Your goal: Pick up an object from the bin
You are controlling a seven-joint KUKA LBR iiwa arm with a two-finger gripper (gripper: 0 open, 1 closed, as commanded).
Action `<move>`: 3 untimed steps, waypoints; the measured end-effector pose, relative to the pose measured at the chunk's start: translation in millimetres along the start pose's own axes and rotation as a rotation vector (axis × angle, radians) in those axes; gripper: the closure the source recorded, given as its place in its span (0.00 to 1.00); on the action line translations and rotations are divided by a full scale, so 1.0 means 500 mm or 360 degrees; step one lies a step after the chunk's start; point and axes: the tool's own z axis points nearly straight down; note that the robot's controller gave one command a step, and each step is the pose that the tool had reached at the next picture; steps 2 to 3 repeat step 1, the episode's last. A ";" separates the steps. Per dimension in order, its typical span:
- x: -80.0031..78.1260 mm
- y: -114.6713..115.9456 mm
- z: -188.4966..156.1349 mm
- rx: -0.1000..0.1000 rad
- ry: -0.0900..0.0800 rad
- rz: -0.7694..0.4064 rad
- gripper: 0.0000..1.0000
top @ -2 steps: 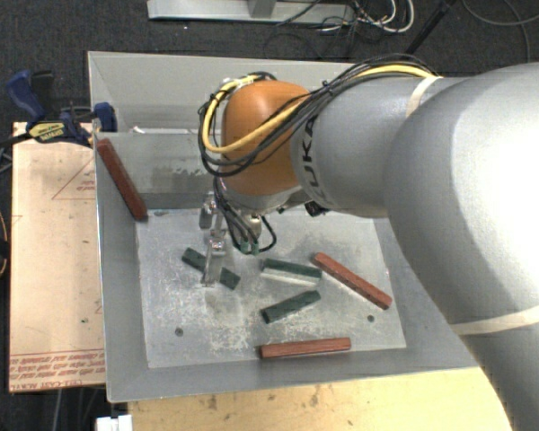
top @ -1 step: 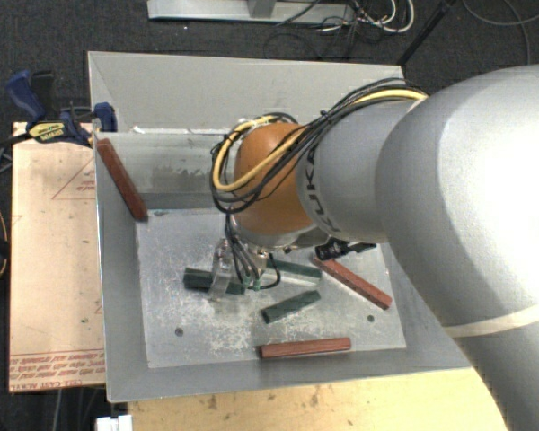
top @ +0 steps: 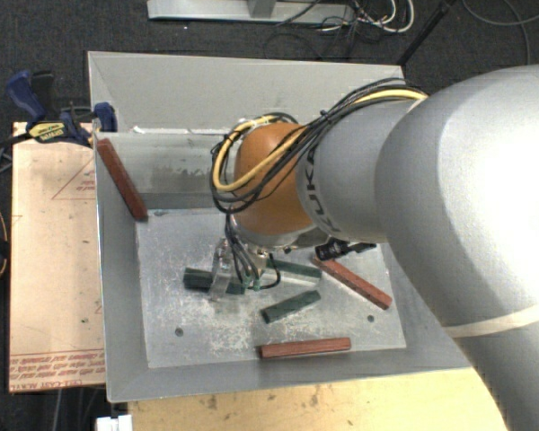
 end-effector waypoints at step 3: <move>-0.008 0.012 -0.258 0.0003 -0.0002 -0.0154 1.00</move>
Offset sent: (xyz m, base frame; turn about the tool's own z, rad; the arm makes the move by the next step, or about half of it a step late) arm 0.0000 0.0000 0.0000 0.0000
